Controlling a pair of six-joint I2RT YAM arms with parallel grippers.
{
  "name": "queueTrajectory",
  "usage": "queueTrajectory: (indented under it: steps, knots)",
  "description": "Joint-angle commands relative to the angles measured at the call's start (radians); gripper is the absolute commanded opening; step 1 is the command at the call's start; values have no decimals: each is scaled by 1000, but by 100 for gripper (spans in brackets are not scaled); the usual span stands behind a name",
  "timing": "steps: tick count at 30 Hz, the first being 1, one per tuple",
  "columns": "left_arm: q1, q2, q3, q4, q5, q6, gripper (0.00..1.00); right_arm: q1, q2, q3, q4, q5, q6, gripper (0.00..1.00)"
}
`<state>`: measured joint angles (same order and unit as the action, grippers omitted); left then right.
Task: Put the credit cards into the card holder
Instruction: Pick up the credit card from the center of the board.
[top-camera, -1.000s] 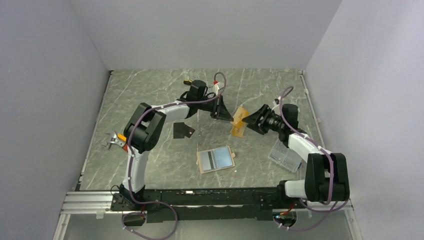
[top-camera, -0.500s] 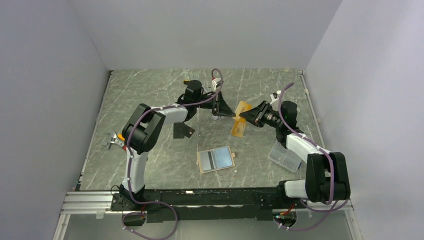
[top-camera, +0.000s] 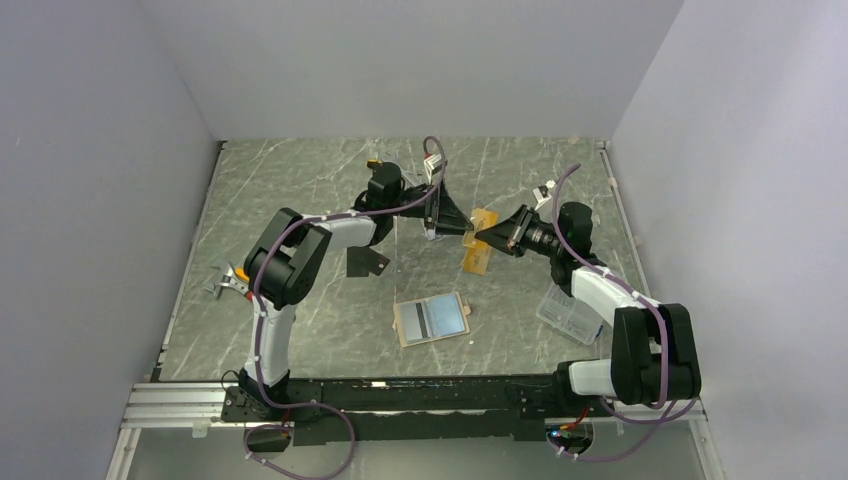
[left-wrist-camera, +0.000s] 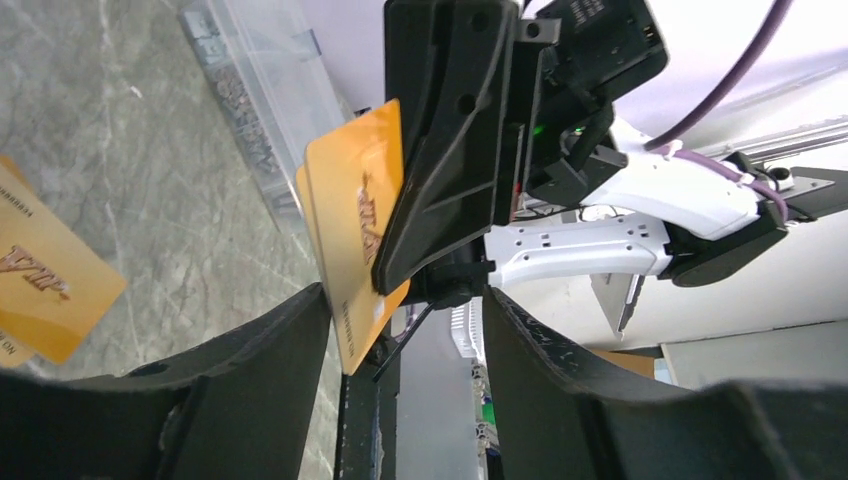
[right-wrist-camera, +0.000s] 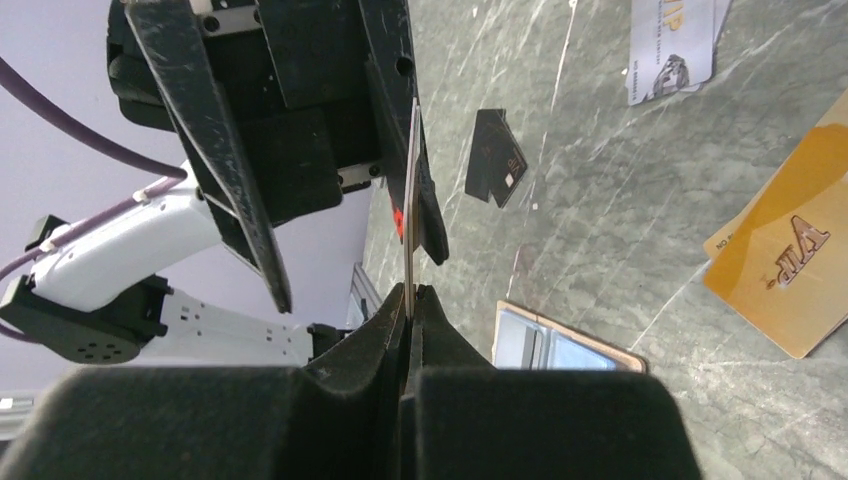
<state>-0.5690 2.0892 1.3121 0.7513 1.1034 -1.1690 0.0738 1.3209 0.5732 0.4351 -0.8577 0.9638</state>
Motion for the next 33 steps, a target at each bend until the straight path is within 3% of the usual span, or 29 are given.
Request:
queueTrajectory:
  steps: [1,6,10,17,33]
  knots:
    - [-2,-36,-9,207,21,-99,64,7,-24,-3,28,-80,-37,0]
    - [-12,-22,-16,261,23,-134,58,10,0,10,12,-79,-50,0]
    - [-9,-21,-34,324,13,-177,47,10,23,37,-30,-61,-67,0]
    - [-8,-45,-40,310,20,-158,36,4,23,43,-83,-2,-89,0]
    - [-40,-59,-48,348,28,-176,33,-23,56,79,-56,109,-48,1]
